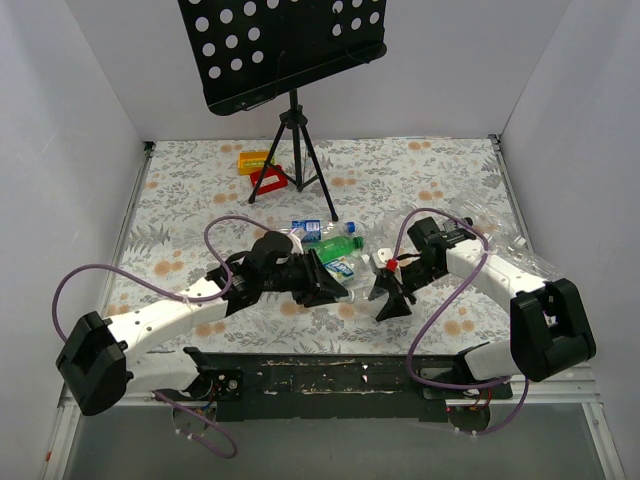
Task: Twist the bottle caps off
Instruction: Unscrew the bottle cap from the plastic bottle, then place the bottle cap at the center of the board.
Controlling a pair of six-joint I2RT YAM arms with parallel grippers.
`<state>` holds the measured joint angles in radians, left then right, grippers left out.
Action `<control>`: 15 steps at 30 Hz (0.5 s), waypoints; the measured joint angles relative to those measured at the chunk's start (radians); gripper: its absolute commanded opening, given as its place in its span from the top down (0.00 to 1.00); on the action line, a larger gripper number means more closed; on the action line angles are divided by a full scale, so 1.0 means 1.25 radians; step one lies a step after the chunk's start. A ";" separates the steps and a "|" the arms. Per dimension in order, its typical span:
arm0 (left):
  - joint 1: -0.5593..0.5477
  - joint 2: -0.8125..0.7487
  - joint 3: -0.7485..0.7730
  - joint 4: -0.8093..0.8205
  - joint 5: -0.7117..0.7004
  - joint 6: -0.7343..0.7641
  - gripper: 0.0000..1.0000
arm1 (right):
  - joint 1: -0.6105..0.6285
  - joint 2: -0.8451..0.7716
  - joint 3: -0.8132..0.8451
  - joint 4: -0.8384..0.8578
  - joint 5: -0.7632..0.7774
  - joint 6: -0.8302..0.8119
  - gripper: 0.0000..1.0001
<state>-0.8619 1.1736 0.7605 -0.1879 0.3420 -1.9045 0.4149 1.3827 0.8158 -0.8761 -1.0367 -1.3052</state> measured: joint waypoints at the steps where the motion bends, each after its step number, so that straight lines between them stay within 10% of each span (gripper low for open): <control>1: 0.016 -0.004 -0.012 0.001 0.020 -0.016 1.00 | 0.000 0.000 0.000 0.008 0.001 0.002 0.95; 15: 0.163 -0.105 -0.033 -0.121 -0.096 -0.027 1.00 | -0.002 -0.023 -0.016 -0.016 0.083 -0.003 0.95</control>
<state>-0.6582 1.0428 0.7189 -0.3397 0.2226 -1.9388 0.4126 1.3540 0.7959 -0.8955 -0.9325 -1.3094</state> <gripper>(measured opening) 0.307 0.596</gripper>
